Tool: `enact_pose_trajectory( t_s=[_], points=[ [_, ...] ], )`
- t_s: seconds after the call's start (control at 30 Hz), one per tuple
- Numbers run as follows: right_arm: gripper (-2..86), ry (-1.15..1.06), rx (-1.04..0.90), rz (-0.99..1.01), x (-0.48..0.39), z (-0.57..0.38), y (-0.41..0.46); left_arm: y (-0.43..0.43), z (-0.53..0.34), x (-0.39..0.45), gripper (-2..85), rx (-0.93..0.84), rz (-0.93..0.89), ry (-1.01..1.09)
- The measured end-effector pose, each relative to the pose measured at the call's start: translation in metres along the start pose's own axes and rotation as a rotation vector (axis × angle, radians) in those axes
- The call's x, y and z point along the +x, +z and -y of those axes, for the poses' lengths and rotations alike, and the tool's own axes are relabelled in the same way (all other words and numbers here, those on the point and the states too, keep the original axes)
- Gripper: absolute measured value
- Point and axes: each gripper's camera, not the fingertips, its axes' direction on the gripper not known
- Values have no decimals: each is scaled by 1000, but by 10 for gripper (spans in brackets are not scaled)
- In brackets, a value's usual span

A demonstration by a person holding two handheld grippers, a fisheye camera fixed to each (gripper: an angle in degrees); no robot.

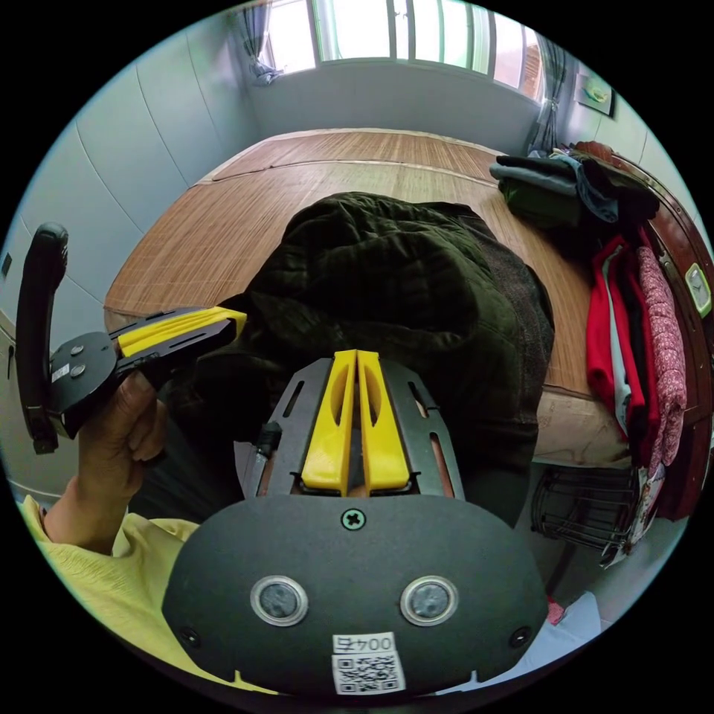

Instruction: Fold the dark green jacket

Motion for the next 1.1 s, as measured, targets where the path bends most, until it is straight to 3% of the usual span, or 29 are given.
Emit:
enact_pose_trajectory(
  t_s=[0.67, 1.1],
  points=[
    [5, -13, -13, -19, -5, -5, -1, -11, -17, 1, 9, 107, -26, 54],
    [56, 2, -15, 10, 2, -3, 2, -8, -18, 1, 17, 63, -57, 86]
  ],
)
